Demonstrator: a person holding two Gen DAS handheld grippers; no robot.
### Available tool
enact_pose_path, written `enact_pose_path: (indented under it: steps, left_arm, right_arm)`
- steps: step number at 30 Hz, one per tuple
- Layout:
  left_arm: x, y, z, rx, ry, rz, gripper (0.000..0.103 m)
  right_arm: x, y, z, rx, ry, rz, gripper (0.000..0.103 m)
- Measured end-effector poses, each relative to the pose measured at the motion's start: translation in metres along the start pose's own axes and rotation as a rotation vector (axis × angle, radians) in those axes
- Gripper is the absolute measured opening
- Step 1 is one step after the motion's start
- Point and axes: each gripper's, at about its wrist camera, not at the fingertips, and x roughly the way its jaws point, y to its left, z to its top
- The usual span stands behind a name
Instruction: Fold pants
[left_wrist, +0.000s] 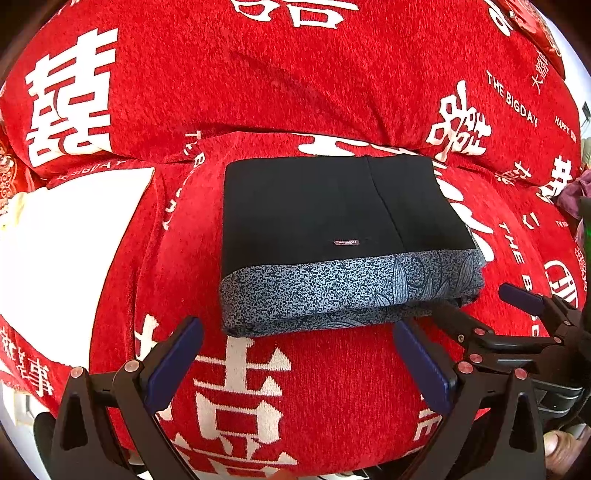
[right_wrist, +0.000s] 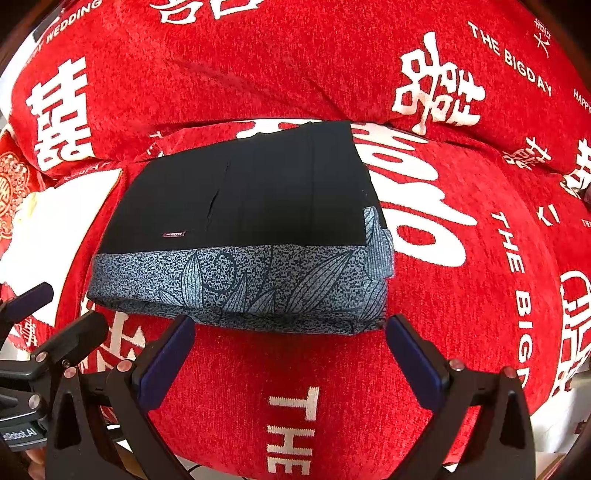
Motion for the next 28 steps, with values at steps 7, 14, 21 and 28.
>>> enact_pose_path:
  steps: [7, 14, 21, 28]
  left_arm:
    - [0.001, -0.002, -0.001, 0.003, 0.0, 0.0, 0.103]
    - [0.001, -0.002, 0.0, 0.007, 0.002, -0.008, 0.103]
    - [0.0, -0.001, 0.001, 0.007, 0.011, -0.03, 0.103]
    - [-0.011, 0.01, -0.013, 0.036, -0.031, -0.002, 0.103]
  right_arm:
    - [0.001, -0.001, 0.0, 0.0, 0.002, 0.005, 0.103]
    - [0.001, -0.002, 0.0, -0.002, 0.0, 0.003, 0.103]
    - [0.0, -0.002, 0.001, -0.004, -0.001, 0.002, 0.103]
    - [-0.006, 0.005, -0.013, -0.007, -0.01, -0.012, 0.103]
